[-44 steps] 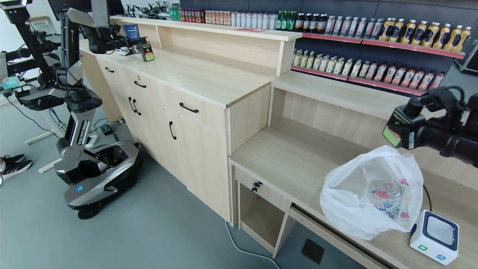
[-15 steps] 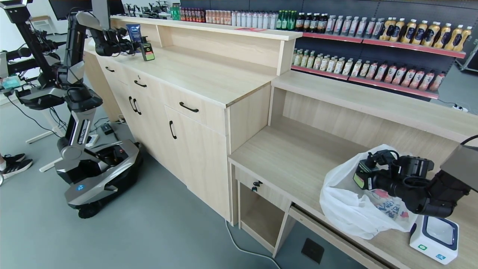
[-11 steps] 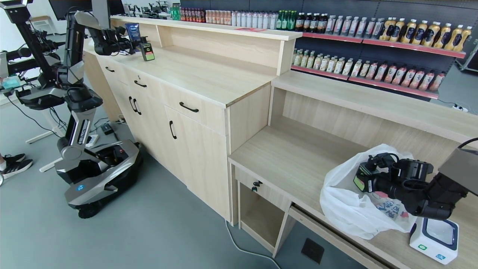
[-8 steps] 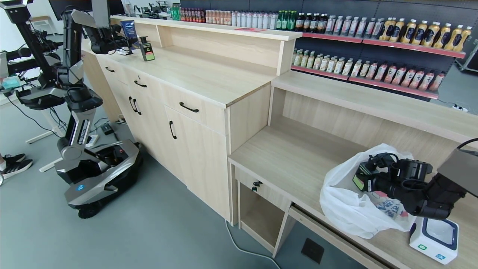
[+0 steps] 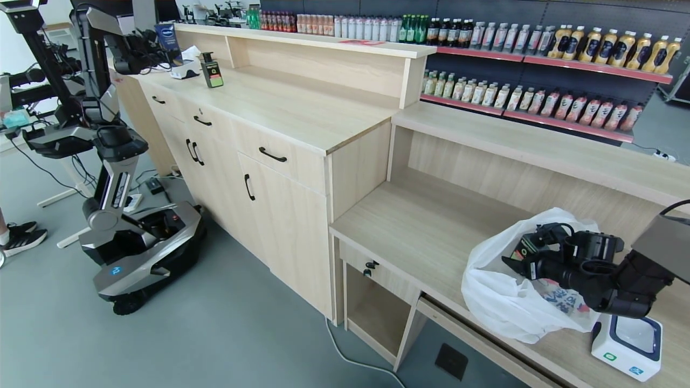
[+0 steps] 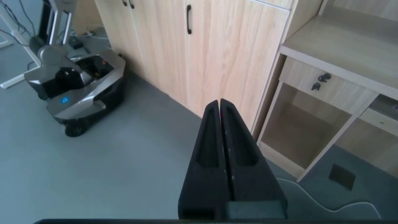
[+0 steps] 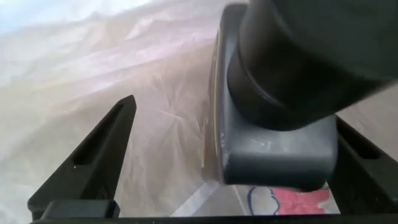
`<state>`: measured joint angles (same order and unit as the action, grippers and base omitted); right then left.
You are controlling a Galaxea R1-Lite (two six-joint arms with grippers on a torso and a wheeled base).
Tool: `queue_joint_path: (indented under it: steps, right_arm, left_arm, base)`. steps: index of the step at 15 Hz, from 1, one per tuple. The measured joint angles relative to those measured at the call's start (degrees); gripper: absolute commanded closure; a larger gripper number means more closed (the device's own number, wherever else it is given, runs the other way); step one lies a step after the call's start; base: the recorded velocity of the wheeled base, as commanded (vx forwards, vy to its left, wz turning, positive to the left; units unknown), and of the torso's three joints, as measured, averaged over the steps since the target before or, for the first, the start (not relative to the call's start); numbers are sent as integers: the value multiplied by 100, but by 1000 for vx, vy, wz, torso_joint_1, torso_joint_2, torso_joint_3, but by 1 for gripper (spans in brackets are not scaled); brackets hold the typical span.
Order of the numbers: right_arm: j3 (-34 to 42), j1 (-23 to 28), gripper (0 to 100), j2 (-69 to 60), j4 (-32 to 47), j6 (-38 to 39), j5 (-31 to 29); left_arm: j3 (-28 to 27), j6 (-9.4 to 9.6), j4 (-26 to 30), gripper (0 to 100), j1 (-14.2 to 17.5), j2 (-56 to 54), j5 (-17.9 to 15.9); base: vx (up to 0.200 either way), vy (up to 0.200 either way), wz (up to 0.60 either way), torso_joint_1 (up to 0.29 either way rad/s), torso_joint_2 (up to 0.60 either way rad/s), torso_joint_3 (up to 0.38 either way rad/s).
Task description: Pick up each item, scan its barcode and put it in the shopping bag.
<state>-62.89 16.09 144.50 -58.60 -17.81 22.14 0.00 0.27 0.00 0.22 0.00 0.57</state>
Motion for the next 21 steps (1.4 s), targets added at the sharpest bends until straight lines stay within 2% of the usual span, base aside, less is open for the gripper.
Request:
queue_joint_path:
  steps: [3,8,13,15,17,20,21]
  right_arm:
    - [589,37,0,-692,105,0,104]
    - [1753,171,0,-2714,514,-13,38]
    - [3117,850,0,-4725,785,-105,-195]
    - [3376,1143,0,-5298,974,-583,-534]
    - [3451,1417,0,-5636,1070,-673,-747]
    - [3472,1786,0,-5864,1512,-439,-1946]
    - [3469,1897,0,-5892,1686,-334,-2141]
  left_arm:
    - [0,0,0,100,0,0,2]
    - [0,0,0,100,2,0,0]
    - [0,0,0,100,0,2,2]
    - [0,2,0,100,5,0,2]
    - [0,0,0,100,5,0,2]
    - [0,2,0,100,0,0,0]
    - [0,2,2,100,5,0,0]
  base:
    - [0,0,0,0,0,0]
    - [0,0,0,0,0,0]
    - [0,0,-120,0,0,0]
    - [0,0,-600,7,0,7]
    - [0,0,-600,5,2,0]
    - [0,0,-600,2,2,2]
    - [0,0,-600,-2,7,2]
